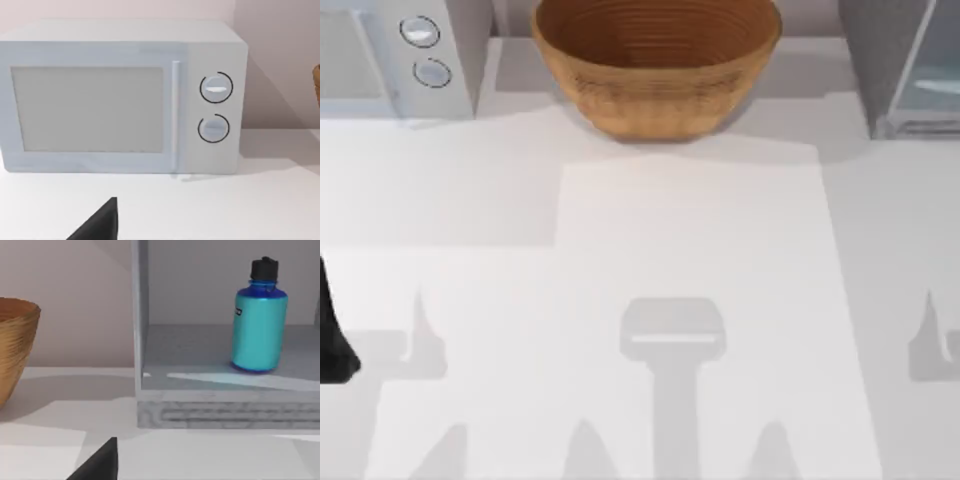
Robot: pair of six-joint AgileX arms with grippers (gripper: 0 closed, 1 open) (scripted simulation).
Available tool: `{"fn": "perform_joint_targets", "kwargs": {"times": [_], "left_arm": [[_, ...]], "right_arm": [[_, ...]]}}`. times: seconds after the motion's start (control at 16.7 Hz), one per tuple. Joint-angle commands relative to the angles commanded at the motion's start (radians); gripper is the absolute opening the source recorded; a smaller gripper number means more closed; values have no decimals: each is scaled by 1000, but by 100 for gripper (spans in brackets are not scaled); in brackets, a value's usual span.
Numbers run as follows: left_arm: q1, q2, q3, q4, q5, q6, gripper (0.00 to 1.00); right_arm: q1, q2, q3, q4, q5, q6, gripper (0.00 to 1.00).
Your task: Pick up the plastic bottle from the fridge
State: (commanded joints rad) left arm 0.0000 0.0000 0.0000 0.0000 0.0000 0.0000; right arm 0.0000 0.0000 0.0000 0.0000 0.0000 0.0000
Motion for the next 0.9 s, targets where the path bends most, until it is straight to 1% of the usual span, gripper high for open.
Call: {"fn": "perform_joint_targets", "kwargs": {"times": [0.24,0.42,0.6,0.9], "left_arm": [[0,0,0,0,0,0,100],[0,0,0,0,0,0,100],[0,0,0,0,0,0,100],[0,0,0,0,0,0,100]], "right_arm": [[-12,31,4,31,-12,-1,100],[-57,157,22,158,-55,-2,100],[-126,378,47,370,-120,-2,100],[-264,885,89,797,-252,3,100]]}}
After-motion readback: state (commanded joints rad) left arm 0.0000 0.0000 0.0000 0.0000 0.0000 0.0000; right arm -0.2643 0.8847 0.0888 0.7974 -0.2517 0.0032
